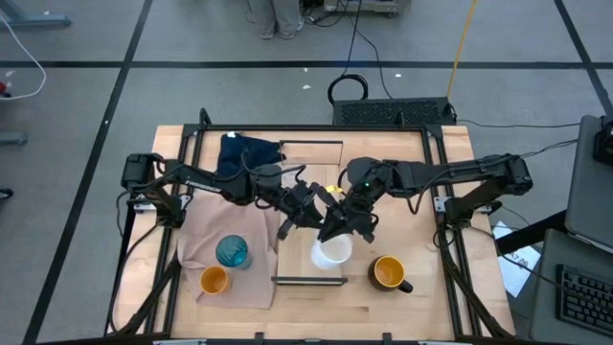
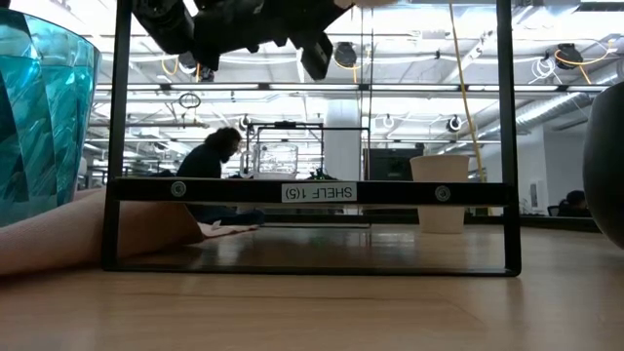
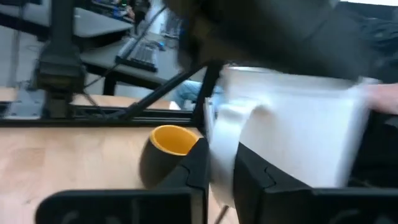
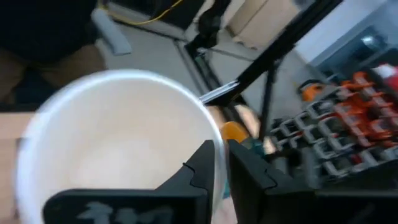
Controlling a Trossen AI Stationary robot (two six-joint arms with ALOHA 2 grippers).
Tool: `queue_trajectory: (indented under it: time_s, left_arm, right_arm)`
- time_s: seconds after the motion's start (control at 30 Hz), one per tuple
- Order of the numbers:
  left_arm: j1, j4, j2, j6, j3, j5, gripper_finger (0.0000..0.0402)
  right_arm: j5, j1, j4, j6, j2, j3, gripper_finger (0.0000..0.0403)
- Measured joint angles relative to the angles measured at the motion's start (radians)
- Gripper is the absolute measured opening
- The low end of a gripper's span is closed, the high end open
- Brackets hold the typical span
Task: Stack small to large cups/mugs on shelf
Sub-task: Put the white mug on the shelf
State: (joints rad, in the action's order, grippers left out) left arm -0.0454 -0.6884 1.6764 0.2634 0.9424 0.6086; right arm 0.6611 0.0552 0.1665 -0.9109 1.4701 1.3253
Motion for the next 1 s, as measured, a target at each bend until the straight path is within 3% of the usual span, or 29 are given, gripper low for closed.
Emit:
queue_trajectory:
  time_s: [0.1,0.5,0.7,1.0]
  left_arm:
    - [-0.002,0.004,0.003,-0.007,-0.002,0.010,0.0008]
    - [0.000,-0.001,0.002,0.000,-0.002,-0.023,0.0008]
    - [-0.007,0.025,0.002,0.018,-0.002,-0.109,0.0008]
    - [0.004,0.097,-0.021,-0.020,-0.001,-0.287,0.0008]
  right_arm:
    - [-0.020,0.001,0.001,0.004,-0.005,0.002,0.0051]
    - [-0.041,-0.002,0.010,0.014,-0.015,0.001,0.0058]
    - [-0.217,-0.003,-0.030,0.072,-0.072,-0.001,0.0058]
    - [-0.352,-0.003,0.032,0.167,-0.201,-0.001,0.0058]
